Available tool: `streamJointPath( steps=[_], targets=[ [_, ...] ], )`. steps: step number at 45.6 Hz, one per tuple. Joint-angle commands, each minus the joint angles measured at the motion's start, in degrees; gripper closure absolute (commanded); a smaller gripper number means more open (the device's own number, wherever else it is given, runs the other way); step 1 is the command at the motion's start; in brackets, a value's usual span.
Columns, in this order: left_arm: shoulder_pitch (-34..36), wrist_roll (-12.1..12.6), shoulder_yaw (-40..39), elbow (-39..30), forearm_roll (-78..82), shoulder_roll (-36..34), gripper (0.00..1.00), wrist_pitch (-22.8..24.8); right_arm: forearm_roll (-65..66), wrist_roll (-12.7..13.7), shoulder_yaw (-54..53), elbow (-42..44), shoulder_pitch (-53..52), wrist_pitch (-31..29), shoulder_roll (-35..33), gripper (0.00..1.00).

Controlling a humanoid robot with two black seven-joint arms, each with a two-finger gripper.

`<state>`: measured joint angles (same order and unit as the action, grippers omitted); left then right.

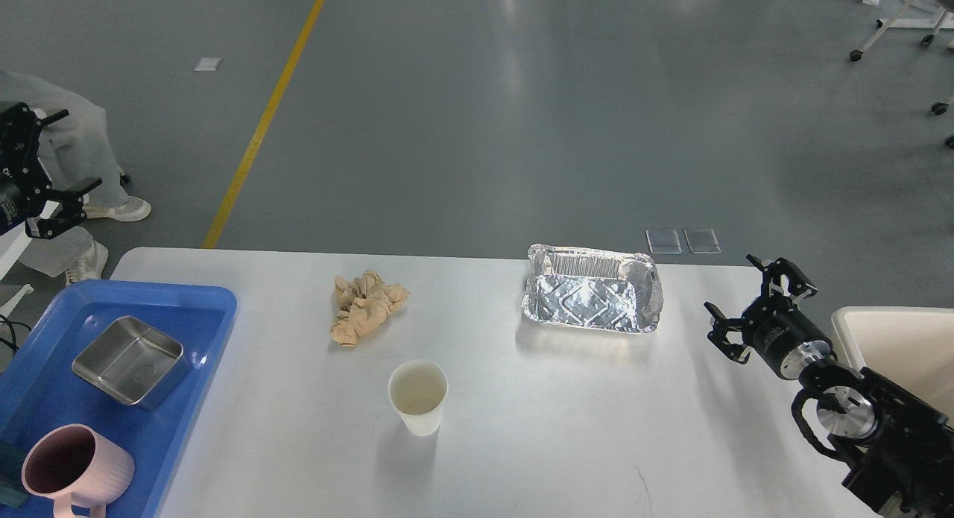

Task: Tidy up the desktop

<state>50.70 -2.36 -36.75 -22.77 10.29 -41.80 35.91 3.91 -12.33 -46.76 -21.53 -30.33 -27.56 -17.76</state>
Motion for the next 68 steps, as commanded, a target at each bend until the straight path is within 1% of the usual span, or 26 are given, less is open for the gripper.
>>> streamJointPath(
  steps=[1, 11, 17, 19, 30, 33, 39, 42, 44, 47, 53, 59, 65, 67, 68],
  targets=[
    [2.3, -0.5, -3.8, -0.1, -0.9, 2.4, 0.03, 0.1, -0.2, 0.0, -0.5, 0.2, -0.7, 0.1, -1.2, 0.0],
    [1.9, -0.5, -15.6, -0.3, -1.8, 7.2, 0.03, 0.3, -0.2, -0.6, -6.9, 0.3, -0.6, -0.1, -3.2, 0.0],
    [1.2, -0.5, -22.9, -0.3, -5.0, 13.7, 0.03, 0.4, -0.1, -0.7, -7.5, 0.3, -0.7, -0.2, -4.2, 0.0],
    [-0.1, -0.7, -25.7, -0.1, -8.5, 16.7, 0.03, 0.2, -0.1, -0.7, -7.4, 0.3, -1.0, -0.1, -5.0, 0.0],
    [-1.0, -0.5, -27.2, 0.0, -15.8, 21.0, 0.02, -4.1, -0.1, -0.8, -7.4, 0.0, -2.7, -0.4, -9.0, 0.0],
    [-1.1, -0.2, -27.8, -0.1, -17.1, 21.4, 0.02, -4.5, 0.0, -0.8, -7.3, -0.5, -3.2, -1.1, -10.6, 0.0],
    [-1.0, 0.2, -28.0, -0.3, -17.4, 21.7, 0.02, -4.5, 0.8, -0.9, -6.8, -1.4, -3.2, -7.6, -13.0, 0.0],
    [-1.0, 0.3, -27.8, -0.4, -17.4, 21.7, 0.02, -4.5, 1.6, -1.3, -6.1, -2.7, -3.1, -9.6, -13.5, 0.0],
    [-1.0, 0.3, -27.7, -0.4, -17.4, 21.7, 0.02, -4.5, 3.1, -1.7, -4.9, -4.6, -3.0, -10.3, -15.4, 0.0],
    [-1.0, 0.8, -27.7, -0.4, -17.4, 21.7, 0.02, -4.4, 7.3, -2.7, -2.8, -9.8, -2.6, -10.8, -19.8, 0.0],
    [-1.1, 3.3, -28.1, -0.4, -17.4, 21.6, 0.02, -4.4, 17.8, -4.1, -0.4, -22.1, -2.0, -10.8, -28.7, 0.0],
    [-1.0, 3.7, -27.9, -0.4, -17.2, 20.6, 0.03, -3.7, 26.1, -4.3, -0.1, -33.6, -0.2, -10.9, -37.8, 0.0],
    [-1.4, 2.2, -27.1, -0.4, -16.4, 19.0, 0.03, -2.4, 30.5, -4.2, 0.1, -42.7, 0.4, -10.9, -47.7, 0.0],
    [-2.3, 1.0, -26.9, -0.4, -15.4, 17.9, 0.03, -1.5, 32.1, -4.2, 0.1, -44.8, 0.3, -11.1, -50.7, 0.0],
    [-2.8, 0.1, -26.9, -0.4, -14.2, 17.3, 0.03, -0.9, 32.9, -4.2, 0.1, -45.9, 0.3, -11.1, -52.0, 0.0]
  ],
)
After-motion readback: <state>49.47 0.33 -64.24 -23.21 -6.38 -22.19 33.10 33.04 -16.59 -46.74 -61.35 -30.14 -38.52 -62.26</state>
